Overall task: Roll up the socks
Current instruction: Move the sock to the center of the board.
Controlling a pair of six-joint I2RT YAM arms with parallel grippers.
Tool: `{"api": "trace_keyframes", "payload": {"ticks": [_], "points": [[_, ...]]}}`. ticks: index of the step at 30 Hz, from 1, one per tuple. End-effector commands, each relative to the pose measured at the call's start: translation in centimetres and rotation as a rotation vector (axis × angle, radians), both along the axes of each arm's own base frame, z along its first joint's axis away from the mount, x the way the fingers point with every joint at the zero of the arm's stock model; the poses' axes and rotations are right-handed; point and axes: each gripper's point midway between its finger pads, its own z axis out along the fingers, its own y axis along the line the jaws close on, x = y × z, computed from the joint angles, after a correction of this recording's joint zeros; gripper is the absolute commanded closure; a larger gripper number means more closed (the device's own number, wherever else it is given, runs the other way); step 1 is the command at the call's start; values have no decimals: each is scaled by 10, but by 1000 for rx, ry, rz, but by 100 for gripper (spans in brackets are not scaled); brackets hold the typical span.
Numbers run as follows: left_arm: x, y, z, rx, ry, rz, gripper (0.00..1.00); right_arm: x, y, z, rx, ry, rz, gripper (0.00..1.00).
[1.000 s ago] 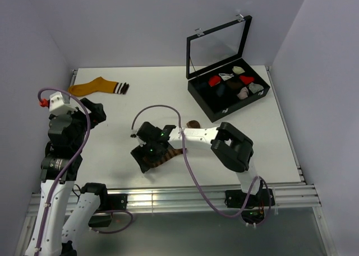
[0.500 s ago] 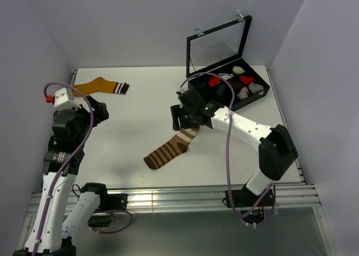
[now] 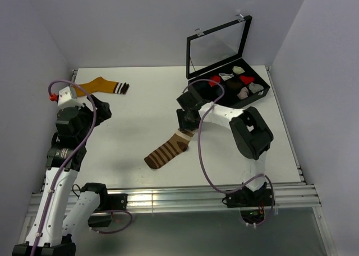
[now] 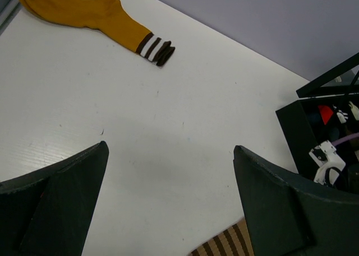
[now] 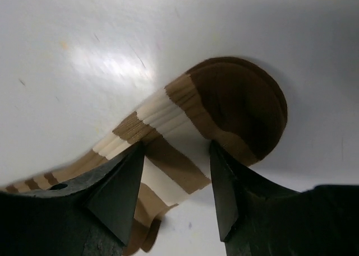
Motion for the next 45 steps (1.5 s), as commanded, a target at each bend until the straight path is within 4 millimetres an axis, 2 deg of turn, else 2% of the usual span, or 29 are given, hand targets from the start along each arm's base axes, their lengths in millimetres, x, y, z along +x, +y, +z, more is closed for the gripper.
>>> {"api": "trace_keyframes", "payload": {"ticks": [1, 2, 3, 4, 8, 10, 11, 13, 14, 16, 17, 19, 20, 21, 22, 23, 24, 25, 26, 27, 29, 30, 31, 34, 37, 45], "points": [[2, -6, 7, -15, -31, -25, 1, 39, 18, 4, -4, -90, 91, 42], [1, -6, 8, -9, -30, -28, 1, 50, 26, 10, 1, -115, 129, 42], [0, -5, 5, -2, -15, -28, 0, 53, 29, 0, -12, -100, 145, 42], [0, -4, 4, 8, -11, -24, 0, 57, 33, 0, -7, -98, 169, 42], [-3, -10, 3, 19, 1, -48, 1, 89, 67, 13, 47, -163, 307, 37], [-4, -12, 3, 28, 3, -56, 1, 98, 75, 19, 51, -186, 342, 36], [-5, -13, 2, 31, 4, -62, 1, 109, 80, 31, 53, -223, 366, 34], [-6, -14, 7, 34, -5, -66, 1, 113, 85, 49, 56, -252, 386, 34], [-6, -15, 8, 34, -5, -67, 0, 113, 86, 66, 68, -281, 387, 34], [-6, -16, 13, 24, -16, -71, 1, 105, 83, 81, 67, -301, 391, 34], [-6, -17, 14, 20, -20, -72, 1, 94, 78, 91, 67, -309, 391, 34], [-5, -20, 12, 7, -22, -86, 0, 74, 81, 99, 60, -327, 410, 34], [-3, -21, 13, 3, -26, -91, 0, 53, 74, 100, 55, -321, 410, 34], [-3, -22, 11, -2, -23, -95, 0, 35, 85, 102, 69, -333, 441, 34], [-2, -23, 9, -3, -17, -94, 1, 14, 80, 99, 73, -321, 444, 34], [-2, -23, 8, -3, -13, -92, 0, -1, 82, 98, 83, -318, 463, 34], [-1, -21, 7, -1, -9, -85, 0, -20, 94, 98, 102, -328, 505, 34], [-1, -22, 6, -1, -4, -86, 1, -39, 88, 91, 98, -317, 522, 34], [-1, -21, 5, 3, -4, -86, 0, -49, 88, 89, 88, -327, 534, 34], [-1, -21, 6, 4, -4, -83, 1, -67, 99, 87, 91, -341, 580, 34], [-1, -20, 5, 4, -4, -80, 1, -89, 94, 74, 59, -348, 618, 34], [-1, -20, 5, 6, -5, -80, 1, -97, 97, 72, 57, -362, 635, 33], [-1, -20, 1, 6, 2, -82, 0, -113, 99, 64, 38, -361, 673, 32], [-1, -20, -3, 10, 16, -79, 0, -127, 102, 54, -11, -401, 714, 31], [0, -21, -5, 7, 23, -81, 1, -133, 107, 47, -43, -422, 757, 30], [4, -21, -15, 12, 63, -81, 0, -134, 123, 39, -105, -493, 832, 30]]}}
